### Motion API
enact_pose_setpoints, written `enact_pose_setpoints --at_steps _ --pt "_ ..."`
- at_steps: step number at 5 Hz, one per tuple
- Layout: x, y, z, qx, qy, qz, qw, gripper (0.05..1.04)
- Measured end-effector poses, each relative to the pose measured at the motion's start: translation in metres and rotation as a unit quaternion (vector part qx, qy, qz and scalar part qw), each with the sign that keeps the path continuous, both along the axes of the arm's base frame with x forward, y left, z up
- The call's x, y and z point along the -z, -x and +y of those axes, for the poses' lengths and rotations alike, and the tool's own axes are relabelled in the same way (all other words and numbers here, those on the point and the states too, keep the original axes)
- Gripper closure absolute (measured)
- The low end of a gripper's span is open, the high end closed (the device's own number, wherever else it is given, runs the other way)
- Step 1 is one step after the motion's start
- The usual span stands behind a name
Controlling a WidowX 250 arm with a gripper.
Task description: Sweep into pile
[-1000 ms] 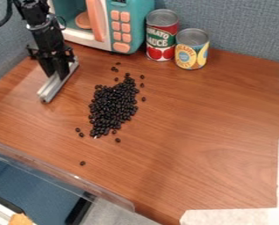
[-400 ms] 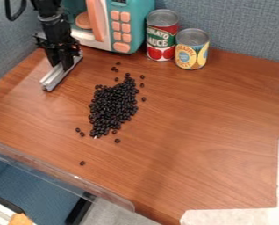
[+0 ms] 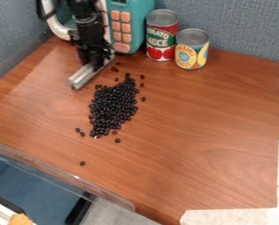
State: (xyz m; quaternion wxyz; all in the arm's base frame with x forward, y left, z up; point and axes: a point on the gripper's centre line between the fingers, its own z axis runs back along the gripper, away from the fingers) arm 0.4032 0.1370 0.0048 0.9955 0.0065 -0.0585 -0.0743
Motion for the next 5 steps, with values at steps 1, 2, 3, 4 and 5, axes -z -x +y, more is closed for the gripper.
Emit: enact_pose_setpoints --at_steps 1,2,3,4,5 --pt "0.0 0.0 -0.006 0.006 -0.003 -0.009 0.9999 0.746" --pt "0.0 0.006 -0.03 0.034 -0.003 -0.006 0.9994 0.746" --pt "0.0 0.017 -0.077 0.118 -0.004 -0.001 0.993 0.746" --pt "0.0 0.029 -0.086 0.141 -0.013 0.0 0.9899 0.746" --pt "-0.001 0.039 -0.087 0.143 -0.019 0.003 0.9896 0.746"
